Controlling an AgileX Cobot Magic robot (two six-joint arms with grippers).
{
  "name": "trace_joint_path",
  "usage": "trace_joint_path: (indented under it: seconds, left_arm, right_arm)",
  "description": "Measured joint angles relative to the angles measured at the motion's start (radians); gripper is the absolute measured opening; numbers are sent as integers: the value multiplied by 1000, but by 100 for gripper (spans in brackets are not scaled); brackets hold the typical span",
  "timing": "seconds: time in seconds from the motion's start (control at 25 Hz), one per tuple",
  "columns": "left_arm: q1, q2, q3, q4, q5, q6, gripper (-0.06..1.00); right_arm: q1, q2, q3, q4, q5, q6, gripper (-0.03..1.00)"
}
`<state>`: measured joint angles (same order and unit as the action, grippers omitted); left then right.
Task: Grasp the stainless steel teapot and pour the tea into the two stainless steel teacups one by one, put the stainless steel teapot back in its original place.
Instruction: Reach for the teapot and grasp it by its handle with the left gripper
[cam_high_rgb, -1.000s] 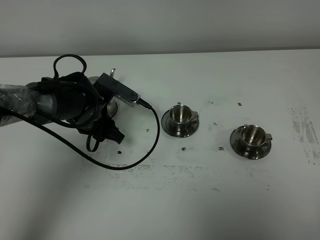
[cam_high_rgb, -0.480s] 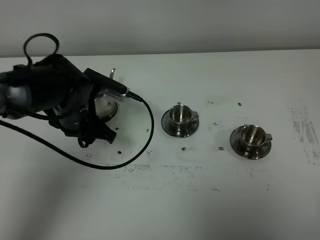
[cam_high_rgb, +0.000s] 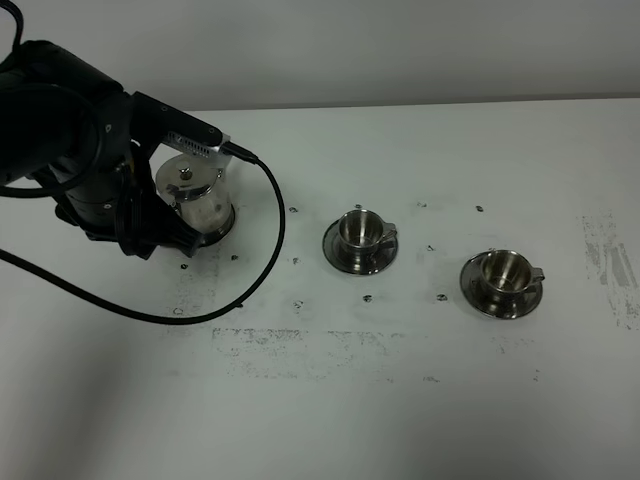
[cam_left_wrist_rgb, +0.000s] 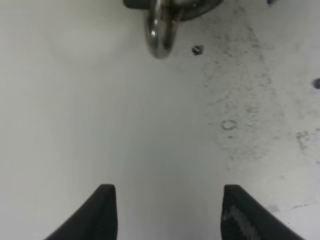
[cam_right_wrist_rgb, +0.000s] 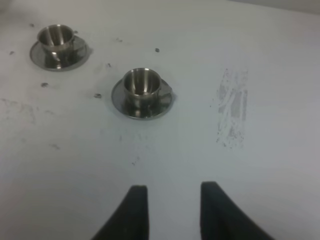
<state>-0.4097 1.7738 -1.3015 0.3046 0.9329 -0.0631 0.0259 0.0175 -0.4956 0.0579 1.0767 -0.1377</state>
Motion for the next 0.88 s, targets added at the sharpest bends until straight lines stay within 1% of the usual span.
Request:
trace_joint_path:
  seconds: [0.16,0.32,0.56,0.72,0.88]
  left_arm:
    - [27,7,-28,-67,15,95,40]
    - [53,52,-65,-108,46,136,40]
    - [87,168,-183,-111,104,160,40]
    - [87,257,-291,-112,149,163,40]
    - [87,337,-369,-112,176,164,40]
  right_arm:
    - [0,0,0,0,0,0,24]
    - [0,0,0,0,0,0,24]
    - [0,0,0,0,0,0,24]
    - [0,0,0,0,0,0,24]
    - [0,0,0,0,0,0,24]
